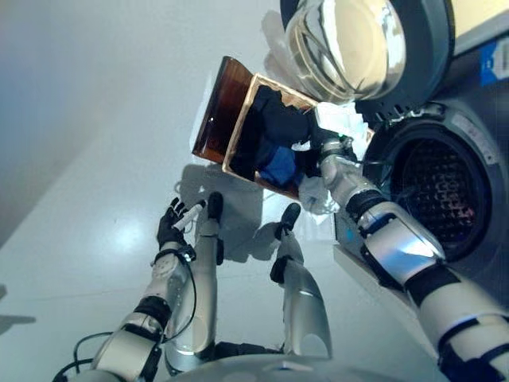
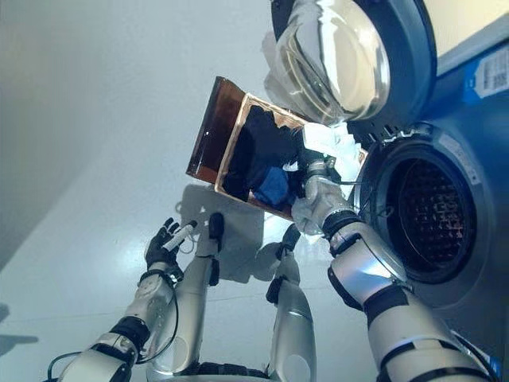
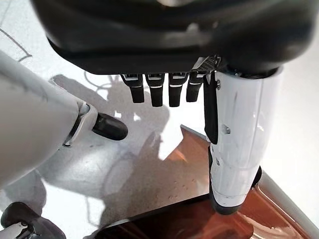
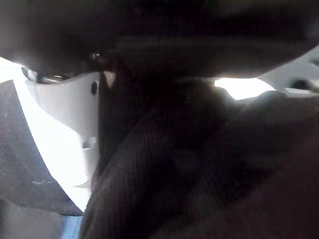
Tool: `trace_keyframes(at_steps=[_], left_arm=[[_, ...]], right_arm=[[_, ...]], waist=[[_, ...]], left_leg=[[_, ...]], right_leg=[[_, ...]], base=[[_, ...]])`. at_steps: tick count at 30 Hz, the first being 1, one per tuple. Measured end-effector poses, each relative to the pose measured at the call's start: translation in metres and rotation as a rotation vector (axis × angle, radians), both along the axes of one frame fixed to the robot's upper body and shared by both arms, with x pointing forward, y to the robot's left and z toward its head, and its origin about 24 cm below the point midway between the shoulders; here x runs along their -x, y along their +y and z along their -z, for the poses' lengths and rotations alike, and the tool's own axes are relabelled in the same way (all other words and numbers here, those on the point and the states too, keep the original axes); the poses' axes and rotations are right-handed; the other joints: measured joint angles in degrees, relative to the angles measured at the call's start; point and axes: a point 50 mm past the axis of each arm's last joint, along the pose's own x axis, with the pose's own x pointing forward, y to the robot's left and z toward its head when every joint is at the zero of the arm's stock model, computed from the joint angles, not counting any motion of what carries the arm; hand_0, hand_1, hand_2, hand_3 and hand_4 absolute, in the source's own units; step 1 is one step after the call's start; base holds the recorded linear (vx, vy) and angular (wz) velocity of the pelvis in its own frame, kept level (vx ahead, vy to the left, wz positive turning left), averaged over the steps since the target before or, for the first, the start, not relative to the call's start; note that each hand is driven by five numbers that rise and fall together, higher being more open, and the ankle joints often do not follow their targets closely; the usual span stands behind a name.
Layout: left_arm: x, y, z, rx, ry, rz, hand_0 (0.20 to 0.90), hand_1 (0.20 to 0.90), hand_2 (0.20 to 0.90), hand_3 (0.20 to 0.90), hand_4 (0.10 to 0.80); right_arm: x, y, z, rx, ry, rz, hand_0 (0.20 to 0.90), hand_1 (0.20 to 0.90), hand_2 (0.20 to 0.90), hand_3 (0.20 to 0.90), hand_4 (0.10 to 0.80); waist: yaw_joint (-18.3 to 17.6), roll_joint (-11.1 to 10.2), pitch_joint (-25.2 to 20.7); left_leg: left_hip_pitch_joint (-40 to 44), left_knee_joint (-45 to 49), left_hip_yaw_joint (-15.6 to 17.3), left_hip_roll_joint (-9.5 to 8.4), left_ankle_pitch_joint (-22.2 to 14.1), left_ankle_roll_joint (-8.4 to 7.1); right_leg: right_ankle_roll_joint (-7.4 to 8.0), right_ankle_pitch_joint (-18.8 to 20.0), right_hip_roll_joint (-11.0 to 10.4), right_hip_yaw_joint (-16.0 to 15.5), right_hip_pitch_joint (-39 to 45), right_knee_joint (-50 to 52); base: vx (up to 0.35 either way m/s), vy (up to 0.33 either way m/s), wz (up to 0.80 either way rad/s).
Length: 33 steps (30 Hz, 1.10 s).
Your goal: Pick up the clothes and place them into the washing machine
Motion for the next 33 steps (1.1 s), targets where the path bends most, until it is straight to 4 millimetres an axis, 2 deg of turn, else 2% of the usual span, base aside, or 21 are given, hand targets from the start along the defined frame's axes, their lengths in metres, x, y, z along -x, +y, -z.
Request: trace_keyframes(at_steps=[5,9,15,20,22,23,24,25,26,27,28,30,33], left_arm=[[0.010,0.011,0.010,0.001,0.055,-0.058,0.900,0.900,0.900,0.900,0.800],[0.010,0.013,0.010,0.001,0.054,-0.070,0.900,0.900,0.900,0.900,0.800],[0.008,0.010,0.009,-0.003,0.047,-0.058,0.900,0.900,0.900,0.900,0.800],[0.009,0.011,0.010,-0.023,0.052,-0.046,0.900,0.900,0.900,0.900,0.800],[0.016,0.012,0.015,-0.024,0.073,-0.050,0.900,0.900,0.900,0.900,0.800],[0.020,0.012,0.018,-0.023,0.085,-0.052,0.900,0.900,0.900,0.900,0.800],[0.027,0.008,0.024,-0.008,0.108,-0.051,0.900,0.900,0.900,0.900,0.800],[0.029,0.006,0.026,-0.004,0.114,-0.049,0.900,0.900,0.900,0.900,0.800],[0.033,0.007,0.028,-0.006,0.124,-0.048,0.900,0.900,0.900,0.900,0.800],[0.033,0.005,0.028,-0.002,0.124,-0.047,0.900,0.900,0.900,0.900,0.800],[0.034,0.002,0.030,0.007,0.131,-0.043,0.900,0.900,0.900,0.900,0.800],[0.036,-0.002,0.033,0.019,0.149,-0.046,0.900,0.900,0.900,0.900,0.800],[0.037,-0.005,0.035,0.028,0.153,-0.039,0.900,0.900,0.900,0.900,0.800]], right_arm=[[0.017,0.003,0.027,-0.209,0.016,-0.025,0.200,0.200,0.200,0.200,0.300],[0.026,0.006,0.035,-0.287,0.016,-0.045,0.200,0.200,0.200,0.200,0.300],[0.041,0.001,0.053,-0.547,0.015,-0.014,0.200,0.200,0.200,0.200,0.300],[0.051,0.000,0.071,-0.779,0.041,0.056,0.200,0.200,0.200,0.200,0.300],[0.058,0.007,0.083,-0.945,0.059,0.094,0.200,0.200,0.200,0.200,0.300],[0.060,0.011,0.087,-1.008,0.066,0.107,0.200,0.200,0.200,0.200,0.300],[0.063,0.016,0.093,-1.095,0.082,0.121,0.200,0.200,0.200,0.200,0.300],[0.066,0.016,0.097,-1.177,0.080,0.142,0.200,0.200,0.200,0.200,0.300],[0.075,0.016,0.111,-1.281,0.099,0.207,0.200,0.200,0.200,0.200,0.300],[0.076,0.014,0.113,-1.322,0.100,0.226,0.200,0.200,0.200,0.200,0.300],[0.076,0.015,0.113,-1.400,0.089,0.231,0.200,0.200,0.200,0.200,0.300],[0.075,0.016,0.113,-1.475,0.085,0.226,0.200,0.200,0.200,0.200,0.300],[0.077,0.013,0.115,-1.486,0.082,0.241,0.200,0.200,0.200,0.200,0.300]], waist=[[-2.66,-0.32,-0.57],[-4.08,-0.71,-1.23],[-4.45,-0.74,-1.75],[-5.14,-0.77,-2.38],[-5.69,-0.85,-3.39],[-5.74,-0.49,-3.80],[-5.61,0.70,-4.59],[-5.77,1.28,-5.21],[-5.76,0.75,-6.87],[-5.58,0.71,-7.17],[-5.24,1.38,-7.23],[-5.37,2.10,-7.29],[-5.64,2.36,-7.30]], left_leg=[[3.42,-0.03,0.41,-0.07,-0.93,0.20],[3.95,-0.05,0.85,-0.06,-1.41,0.35],[6.69,-0.83,2.73,-0.08,-2.29,0.78],[6.58,0.02,2.87,-0.13,-2.63,0.86],[6.56,0.22,2.61,-0.84,-2.71,0.98],[6.63,-0.09,1.78,-0.85,-2.70,0.97],[6.64,-1.47,1.22,0.87,-2.47,1.73],[6.56,-2.28,1.22,1.41,-1.97,1.63],[6.75,-3.69,0.96,0.29,-0.86,1.04],[6.84,-4.23,1.12,-0.10,-0.28,0.80],[7.08,-5.02,1.33,-0.06,0.55,1.38],[8.63,-7.64,2.01,-0.17,1.68,1.56],[10.60,-9.33,2.34,-0.76,2.11,1.55]], right_leg=[[0.53,-0.67,-0.19,0.08,3.32,-0.25],[0.60,-0.28,-0.21,0.32,3.32,0.32],[0.25,0.36,-0.37,0.55,3.41,1.98],[0.29,0.31,-0.60,0.71,3.35,2.74],[1.16,-2.60,-0.97,0.97,3.23,1.96],[2.49,-5.47,-0.89,0.85,3.15,1.54],[3.44,-7.78,0.01,-0.09,2.62,2.99],[2.42,-7.02,0.27,-0.02,2.41,5.71],[1.42,-7.76,-0.05,0.34,4.30,6.71],[1.11,-6.87,0.10,0.44,4.52,5.57],[0.35,-5.57,0.22,0.43,4.43,5.00],[0.35,-3.89,0.06,0.39,4.83,3.86],[0.20,-3.80,-0.31,0.41,6.00,3.51]], base=[[0.056,0.002,-0.06],[0.057,0.003,-0.07],[0.043,0.004,-0.20],[0.032,-0.001,-0.02],[0.029,0.019,-0.15],[0.020,0.021,-0.51],[0.009,0.011,-0.47],[0.013,0.014,-0.14],[0.015,0.017,0.15],[0.019,0.023,0.10],[0.013,0.023,-0.11],[0.020,0.011,-0.16],[0.007,0.002,-0.04]])
